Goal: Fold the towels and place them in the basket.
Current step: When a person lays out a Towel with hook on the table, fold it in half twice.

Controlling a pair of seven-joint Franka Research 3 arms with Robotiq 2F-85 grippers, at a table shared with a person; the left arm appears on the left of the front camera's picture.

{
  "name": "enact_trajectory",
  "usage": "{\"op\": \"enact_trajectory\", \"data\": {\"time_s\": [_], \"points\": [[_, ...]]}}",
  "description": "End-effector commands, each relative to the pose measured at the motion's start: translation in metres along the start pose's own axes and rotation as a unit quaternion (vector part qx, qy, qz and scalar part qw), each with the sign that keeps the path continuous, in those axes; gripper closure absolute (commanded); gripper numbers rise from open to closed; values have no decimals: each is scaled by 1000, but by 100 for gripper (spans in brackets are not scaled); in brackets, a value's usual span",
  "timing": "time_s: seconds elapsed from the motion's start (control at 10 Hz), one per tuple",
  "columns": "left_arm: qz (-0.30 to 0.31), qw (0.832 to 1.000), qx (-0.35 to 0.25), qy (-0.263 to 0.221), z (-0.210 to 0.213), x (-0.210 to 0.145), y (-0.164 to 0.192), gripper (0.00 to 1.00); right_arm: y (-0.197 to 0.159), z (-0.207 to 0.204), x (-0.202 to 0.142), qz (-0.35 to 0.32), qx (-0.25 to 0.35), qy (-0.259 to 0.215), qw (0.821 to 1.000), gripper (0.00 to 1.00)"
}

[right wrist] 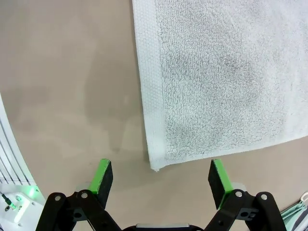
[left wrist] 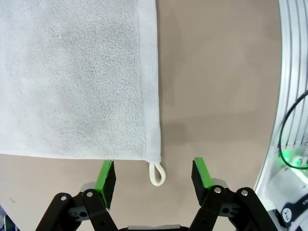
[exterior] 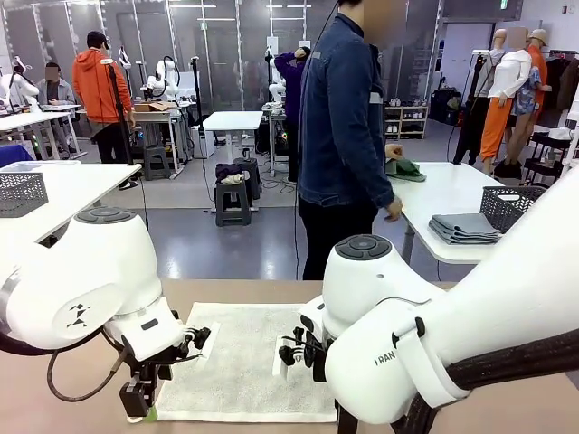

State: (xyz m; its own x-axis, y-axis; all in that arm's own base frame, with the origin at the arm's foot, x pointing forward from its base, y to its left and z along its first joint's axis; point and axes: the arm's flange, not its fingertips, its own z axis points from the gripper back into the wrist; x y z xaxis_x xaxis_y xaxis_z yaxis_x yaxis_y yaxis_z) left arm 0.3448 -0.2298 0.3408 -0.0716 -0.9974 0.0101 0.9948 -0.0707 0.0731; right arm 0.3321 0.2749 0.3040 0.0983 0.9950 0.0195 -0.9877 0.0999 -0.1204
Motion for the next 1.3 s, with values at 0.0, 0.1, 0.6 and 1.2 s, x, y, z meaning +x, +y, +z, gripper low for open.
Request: {"op": "enact_trajectory", "data": {"time_s": [0.0, 0.1, 0.6, 1.2], "points": [[4, 1000, -12, -6, -10, 1, 8, 19, -5, -4, 3, 3, 1, 4, 1000, 0], [2, 1000, -19, -7, -15, -1, 12, 19, -7, -7, 4, 5, 5, 5, 1000, 0], [-8, 1000, -17, -15, -24, -2, 20, 19, -14, -7, 6, 16, 7, 9, 1000, 0], [2, 999, -26, -19, -30, -6, 26, 33, -20, -4, 6, 9, 12, 14, 1000, 16]]}}
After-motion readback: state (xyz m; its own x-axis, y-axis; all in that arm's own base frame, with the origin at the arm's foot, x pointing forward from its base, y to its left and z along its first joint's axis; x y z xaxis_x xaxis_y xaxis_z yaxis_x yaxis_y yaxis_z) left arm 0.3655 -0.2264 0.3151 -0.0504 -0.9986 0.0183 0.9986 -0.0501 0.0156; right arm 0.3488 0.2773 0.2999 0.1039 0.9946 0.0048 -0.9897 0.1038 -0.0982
